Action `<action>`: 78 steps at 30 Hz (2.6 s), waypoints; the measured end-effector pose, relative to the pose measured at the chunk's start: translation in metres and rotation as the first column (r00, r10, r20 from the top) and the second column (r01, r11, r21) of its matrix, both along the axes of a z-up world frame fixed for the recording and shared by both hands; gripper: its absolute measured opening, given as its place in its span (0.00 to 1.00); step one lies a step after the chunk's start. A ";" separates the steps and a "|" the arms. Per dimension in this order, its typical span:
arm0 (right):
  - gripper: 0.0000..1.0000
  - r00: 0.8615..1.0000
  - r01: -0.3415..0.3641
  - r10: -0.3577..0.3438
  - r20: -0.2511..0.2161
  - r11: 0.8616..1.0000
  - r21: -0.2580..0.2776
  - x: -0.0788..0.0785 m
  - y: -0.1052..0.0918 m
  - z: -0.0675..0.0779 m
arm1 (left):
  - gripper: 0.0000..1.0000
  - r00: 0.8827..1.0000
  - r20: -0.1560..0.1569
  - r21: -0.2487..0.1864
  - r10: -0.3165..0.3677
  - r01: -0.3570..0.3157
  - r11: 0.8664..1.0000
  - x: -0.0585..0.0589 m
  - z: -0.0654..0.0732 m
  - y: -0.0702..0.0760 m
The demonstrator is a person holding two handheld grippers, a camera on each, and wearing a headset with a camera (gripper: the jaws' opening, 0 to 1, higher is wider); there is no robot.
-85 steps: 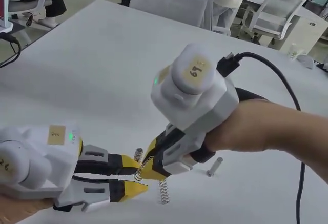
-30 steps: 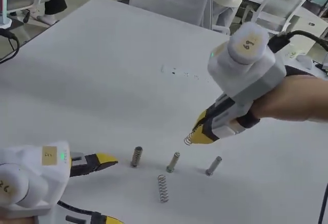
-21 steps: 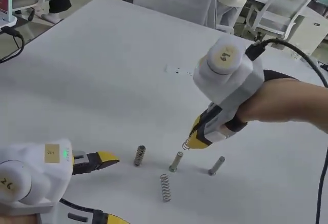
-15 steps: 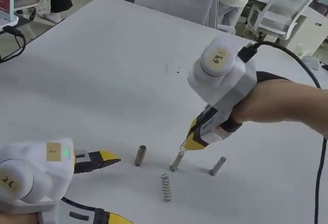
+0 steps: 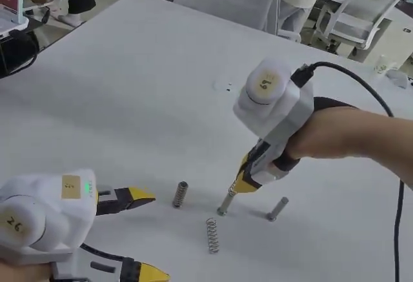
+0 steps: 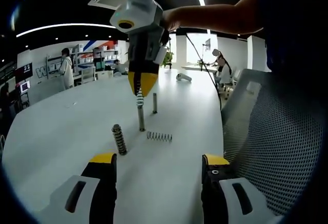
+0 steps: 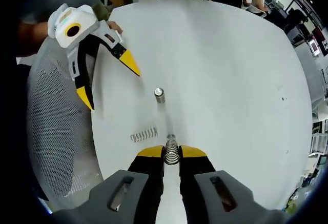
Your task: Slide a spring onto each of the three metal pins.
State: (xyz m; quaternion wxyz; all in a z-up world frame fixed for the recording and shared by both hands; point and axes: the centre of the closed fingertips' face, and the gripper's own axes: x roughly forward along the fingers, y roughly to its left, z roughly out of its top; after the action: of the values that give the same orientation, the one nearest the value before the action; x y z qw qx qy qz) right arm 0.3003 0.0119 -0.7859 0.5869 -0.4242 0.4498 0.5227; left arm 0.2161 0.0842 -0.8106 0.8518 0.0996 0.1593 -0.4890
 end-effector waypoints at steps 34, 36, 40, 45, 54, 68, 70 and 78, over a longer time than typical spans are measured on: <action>0.08 0.999 0.027 -0.028 -0.016 0.999 -0.037 0.002 0.000 -0.052 | 0.60 1.000 -0.011 0.008 0.002 -0.002 1.000 0.002 -0.002 0.003; 0.08 0.999 0.028 -0.028 -0.018 0.999 -0.037 0.001 0.000 -0.054 | 0.60 1.000 -0.010 0.009 0.002 -0.002 1.000 0.002 -0.002 0.003; 0.08 0.999 0.030 -0.031 -0.018 0.999 -0.038 0.000 0.000 -0.056 | 0.60 1.000 -0.011 0.008 0.003 -0.003 1.000 0.001 -0.002 0.003; 0.09 0.999 0.031 -0.031 -0.020 0.999 -0.035 -0.001 0.000 -0.059 | 0.59 1.000 -0.012 0.006 0.005 -0.005 1.000 0.001 -0.002 0.003; 0.11 0.999 0.040 -0.041 -0.025 0.999 -0.023 -0.002 0.000 -0.059 | 0.59 1.000 -0.014 0.004 0.000 0.000 1.000 0.002 -0.002 0.002; 0.18 0.994 0.105 -0.105 -0.011 0.994 0.036 -0.001 -0.008 -0.040 | 0.59 1.000 -0.020 0.003 -0.005 0.005 1.000 0.001 -0.002 0.001; 0.18 0.994 0.109 -0.109 -0.011 0.993 0.045 -0.002 -0.010 -0.038 | 0.59 1.000 -0.020 0.005 -0.007 0.007 1.000 0.001 -0.002 0.000; 0.17 0.988 0.152 -0.151 -0.022 0.986 0.065 -0.013 -0.020 -0.038 | 0.59 1.000 -0.018 0.005 -0.012 0.012 1.000 0.001 0.001 0.000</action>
State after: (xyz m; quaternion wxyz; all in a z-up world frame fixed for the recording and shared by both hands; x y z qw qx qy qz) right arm 0.2877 -0.0083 -0.8240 0.6350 -0.3644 0.4681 0.4949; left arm 0.2168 0.0846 -0.8095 0.8472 0.0982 0.1675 -0.4946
